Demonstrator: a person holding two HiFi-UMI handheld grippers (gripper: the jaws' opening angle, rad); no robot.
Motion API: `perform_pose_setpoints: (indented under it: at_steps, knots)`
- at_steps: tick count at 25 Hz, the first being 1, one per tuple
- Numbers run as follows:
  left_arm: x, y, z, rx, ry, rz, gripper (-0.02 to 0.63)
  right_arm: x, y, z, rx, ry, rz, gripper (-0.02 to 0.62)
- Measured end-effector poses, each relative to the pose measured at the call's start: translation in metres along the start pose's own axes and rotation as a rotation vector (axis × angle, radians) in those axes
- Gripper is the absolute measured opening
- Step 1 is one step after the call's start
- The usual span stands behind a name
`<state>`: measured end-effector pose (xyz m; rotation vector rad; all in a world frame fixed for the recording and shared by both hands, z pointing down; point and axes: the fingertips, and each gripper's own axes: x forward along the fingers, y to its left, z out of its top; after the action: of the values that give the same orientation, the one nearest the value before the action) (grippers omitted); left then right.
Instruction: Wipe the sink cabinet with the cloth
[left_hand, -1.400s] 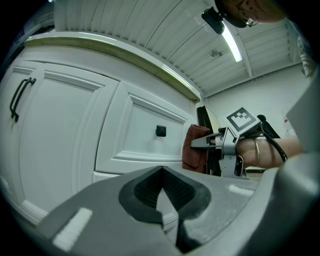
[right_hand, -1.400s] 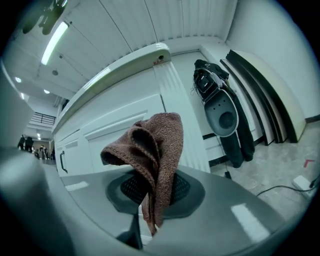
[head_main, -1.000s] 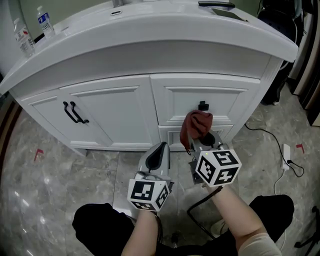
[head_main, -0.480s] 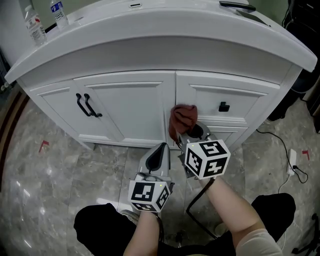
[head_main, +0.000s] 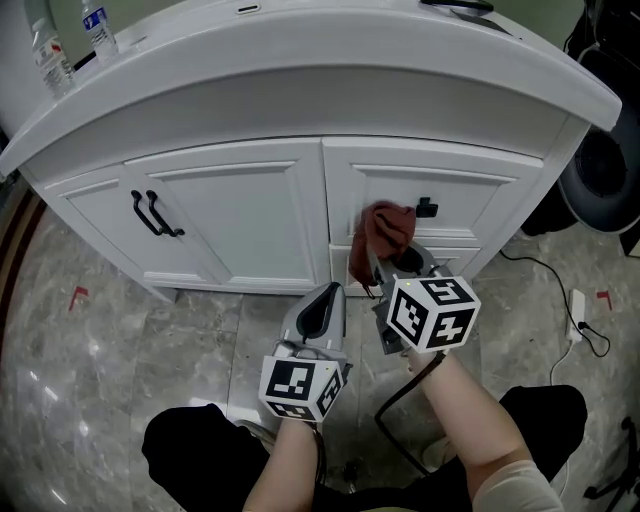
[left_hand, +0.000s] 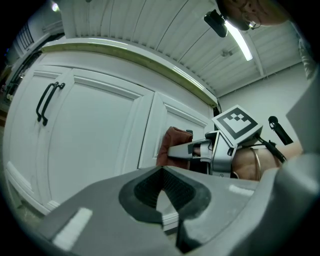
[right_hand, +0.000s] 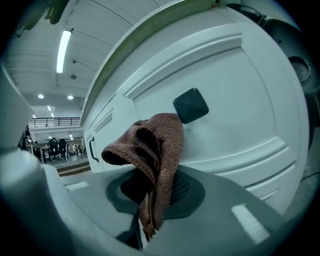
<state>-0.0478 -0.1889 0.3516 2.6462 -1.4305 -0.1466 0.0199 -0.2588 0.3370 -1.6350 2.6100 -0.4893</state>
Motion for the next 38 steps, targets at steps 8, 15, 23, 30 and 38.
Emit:
perform_pose_setpoints:
  at_steps: [8,15,23,30,38]
  knots:
    - [0.012,-0.02,-0.002,0.008,0.004,-0.038,0.0,-0.024,-0.035,0.013,0.008,-0.012,-0.061,0.081]
    - [0.024,-0.038,-0.004,0.012,0.007,-0.068,0.0,-0.048,-0.072,0.022,0.022,-0.03,-0.13,0.082]
    - [0.036,-0.064,-0.012,0.028,0.029,-0.117,0.0,-0.077,-0.113,0.031,0.042,-0.047,-0.212,0.081]
    - [0.044,-0.079,-0.017,0.034,0.039,-0.136,0.0,-0.095,-0.135,0.033,0.043,-0.053,-0.25,0.081]
    - [0.044,-0.081,-0.019,0.035,0.046,-0.137,0.0,-0.124,-0.166,0.029,0.077,-0.078,-0.391,0.079]
